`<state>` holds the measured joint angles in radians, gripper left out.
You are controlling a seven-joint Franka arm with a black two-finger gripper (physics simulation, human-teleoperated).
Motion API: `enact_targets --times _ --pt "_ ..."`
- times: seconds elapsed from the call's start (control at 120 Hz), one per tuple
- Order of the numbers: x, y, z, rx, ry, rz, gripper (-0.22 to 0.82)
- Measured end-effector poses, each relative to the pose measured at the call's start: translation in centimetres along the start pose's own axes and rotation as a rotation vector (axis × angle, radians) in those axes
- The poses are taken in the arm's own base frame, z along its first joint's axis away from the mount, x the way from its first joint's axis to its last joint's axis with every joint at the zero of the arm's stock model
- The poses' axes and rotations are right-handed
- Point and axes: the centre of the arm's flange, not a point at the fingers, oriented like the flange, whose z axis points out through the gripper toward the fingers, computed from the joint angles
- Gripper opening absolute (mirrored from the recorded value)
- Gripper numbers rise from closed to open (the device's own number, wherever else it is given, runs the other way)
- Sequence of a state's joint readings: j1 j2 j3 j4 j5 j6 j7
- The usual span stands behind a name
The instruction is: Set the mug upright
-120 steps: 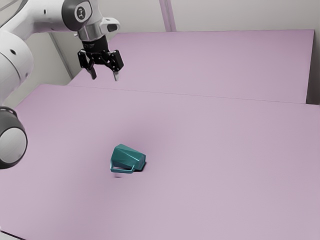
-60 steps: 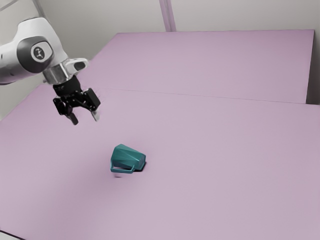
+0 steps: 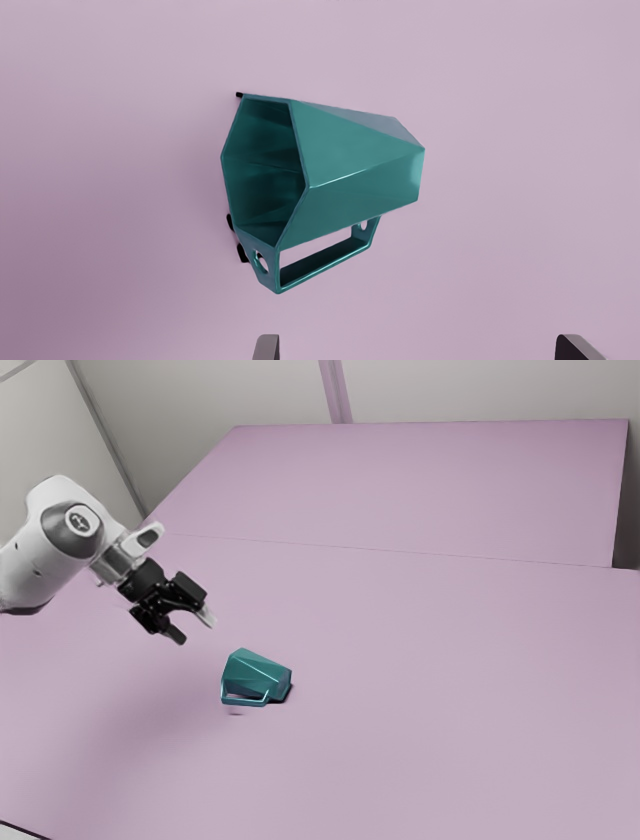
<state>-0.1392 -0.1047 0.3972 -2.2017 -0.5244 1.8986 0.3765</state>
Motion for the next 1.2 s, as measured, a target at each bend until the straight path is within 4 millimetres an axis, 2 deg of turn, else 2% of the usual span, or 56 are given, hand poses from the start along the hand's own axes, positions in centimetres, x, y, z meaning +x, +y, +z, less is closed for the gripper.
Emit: enact_targets --times 0.183,0.658,1.2 --pt "0.9 -1.4 2.4 -0.02 0.035 0.071 0.6" --pt "2.3 -4.5 6.4 -0.023 0.048 0.224 0.6" --pt "2.8 -5.8 10.2 -0.114 0.07 0.265 0.6"
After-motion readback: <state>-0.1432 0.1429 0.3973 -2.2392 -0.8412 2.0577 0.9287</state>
